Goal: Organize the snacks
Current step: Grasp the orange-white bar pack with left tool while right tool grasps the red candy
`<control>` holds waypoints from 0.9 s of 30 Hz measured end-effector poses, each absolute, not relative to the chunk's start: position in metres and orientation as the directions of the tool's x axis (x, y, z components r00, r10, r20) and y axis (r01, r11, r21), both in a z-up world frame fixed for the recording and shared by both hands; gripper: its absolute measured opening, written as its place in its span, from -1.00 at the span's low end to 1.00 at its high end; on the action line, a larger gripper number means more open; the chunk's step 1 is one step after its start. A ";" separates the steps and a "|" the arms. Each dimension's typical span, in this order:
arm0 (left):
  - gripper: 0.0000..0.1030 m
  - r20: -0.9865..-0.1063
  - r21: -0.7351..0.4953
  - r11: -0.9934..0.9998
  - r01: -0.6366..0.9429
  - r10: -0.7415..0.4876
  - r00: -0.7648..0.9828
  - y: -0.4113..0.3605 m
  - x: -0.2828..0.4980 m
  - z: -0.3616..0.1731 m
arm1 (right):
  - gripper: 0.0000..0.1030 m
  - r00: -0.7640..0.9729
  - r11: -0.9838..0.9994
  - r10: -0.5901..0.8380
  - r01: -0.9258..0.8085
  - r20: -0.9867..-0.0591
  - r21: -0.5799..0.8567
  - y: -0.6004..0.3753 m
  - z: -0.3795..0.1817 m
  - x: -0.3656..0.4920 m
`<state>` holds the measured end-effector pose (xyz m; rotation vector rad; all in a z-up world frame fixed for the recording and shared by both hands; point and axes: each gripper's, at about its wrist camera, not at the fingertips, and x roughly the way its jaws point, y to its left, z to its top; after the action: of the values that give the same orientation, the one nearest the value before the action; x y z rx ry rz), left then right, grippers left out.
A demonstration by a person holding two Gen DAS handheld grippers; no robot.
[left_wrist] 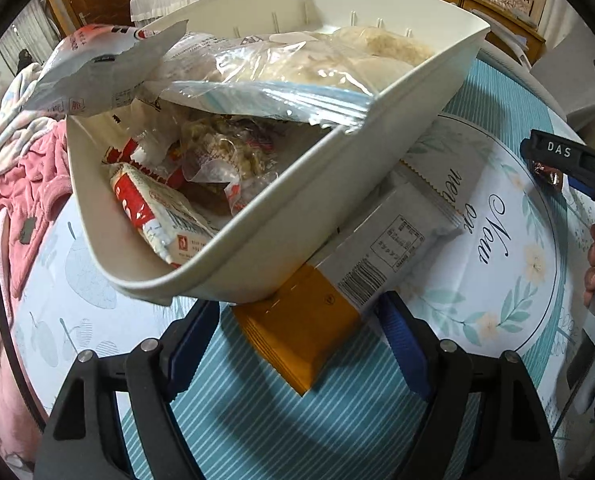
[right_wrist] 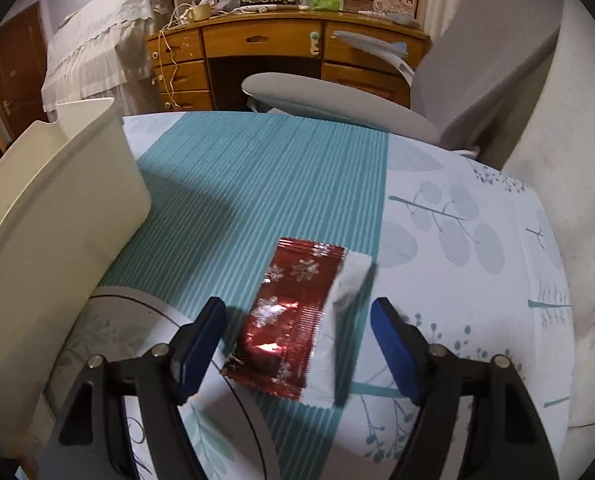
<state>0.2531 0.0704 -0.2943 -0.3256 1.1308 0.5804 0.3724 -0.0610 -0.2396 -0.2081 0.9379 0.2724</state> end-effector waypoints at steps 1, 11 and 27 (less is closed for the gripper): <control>0.53 -0.915 0.037 0.808 -0.588 0.264 0.305 0.073 0.248 -0.293 | 0.38 0.560 0.945 0.143 -0.322 -0.816 -0.055 -0.061 -0.239 0.372; 0.09 -0.912 -0.006 0.835 -0.550 0.222 0.346 0.072 0.230 -0.290 | -0.19 0.518 0.917 0.181 -0.397 -0.836 -0.047 -0.056 -0.235 0.364; -0.22 -0.932 0.012 0.913 -0.407 0.158 0.327 0.048 0.208 -0.275 | -0.24 0.350 0.909 0.236 -0.410 -0.907 0.078 -0.073 -0.229 0.287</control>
<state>0.2083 0.0480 -0.2748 -0.2404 1.1836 0.3746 0.2869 -0.0725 -0.2293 -0.1738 1.1401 0.4214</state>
